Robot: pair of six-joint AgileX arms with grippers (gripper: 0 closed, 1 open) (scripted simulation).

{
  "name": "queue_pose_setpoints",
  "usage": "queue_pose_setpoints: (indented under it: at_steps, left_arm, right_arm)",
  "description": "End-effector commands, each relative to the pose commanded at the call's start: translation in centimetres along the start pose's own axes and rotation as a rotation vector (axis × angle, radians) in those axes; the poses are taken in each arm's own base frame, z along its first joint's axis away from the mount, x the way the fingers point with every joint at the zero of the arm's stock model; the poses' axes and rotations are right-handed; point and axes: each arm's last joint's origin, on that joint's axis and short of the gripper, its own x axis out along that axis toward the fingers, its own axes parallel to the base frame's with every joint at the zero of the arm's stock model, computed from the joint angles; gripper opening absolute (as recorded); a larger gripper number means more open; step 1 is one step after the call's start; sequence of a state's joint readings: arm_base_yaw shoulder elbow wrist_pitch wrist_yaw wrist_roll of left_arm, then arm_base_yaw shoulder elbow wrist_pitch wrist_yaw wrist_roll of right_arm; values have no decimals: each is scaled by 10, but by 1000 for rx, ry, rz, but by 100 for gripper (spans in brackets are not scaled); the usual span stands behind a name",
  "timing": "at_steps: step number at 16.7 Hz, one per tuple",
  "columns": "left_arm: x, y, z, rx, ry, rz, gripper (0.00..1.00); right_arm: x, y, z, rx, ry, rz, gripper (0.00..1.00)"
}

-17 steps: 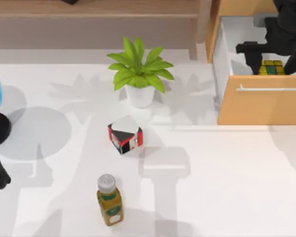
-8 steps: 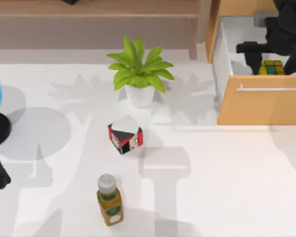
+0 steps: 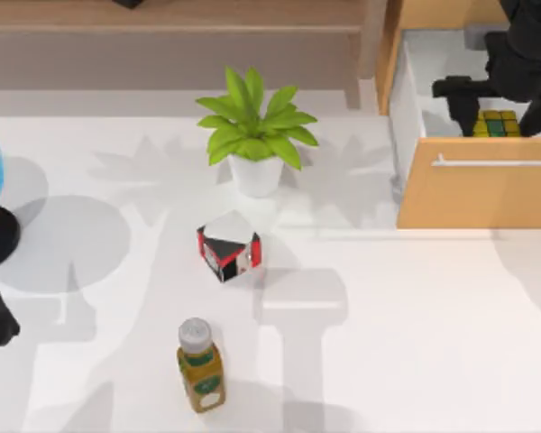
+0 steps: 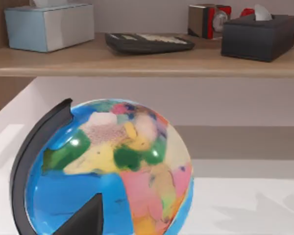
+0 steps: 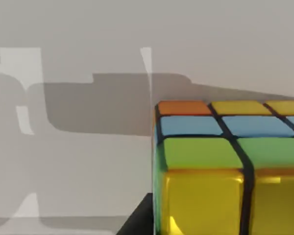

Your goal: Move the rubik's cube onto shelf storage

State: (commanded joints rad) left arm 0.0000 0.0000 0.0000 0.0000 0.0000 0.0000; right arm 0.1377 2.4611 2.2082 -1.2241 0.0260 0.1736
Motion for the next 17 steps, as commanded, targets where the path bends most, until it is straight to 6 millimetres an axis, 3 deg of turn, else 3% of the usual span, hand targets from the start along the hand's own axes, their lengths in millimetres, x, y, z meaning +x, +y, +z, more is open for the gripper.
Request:
queue_pose_setpoints:
  at_steps: [8, 17]
  left_arm:
    - [0, 0, 0, 0, 0, 0, 100]
    - [0, 0, 0, 0, 0, 0, 100]
  right_arm:
    - [-27, 0, -3, -5, 14, -19, 0]
    - [-29, 0, 2, -1, -1, 3, 0]
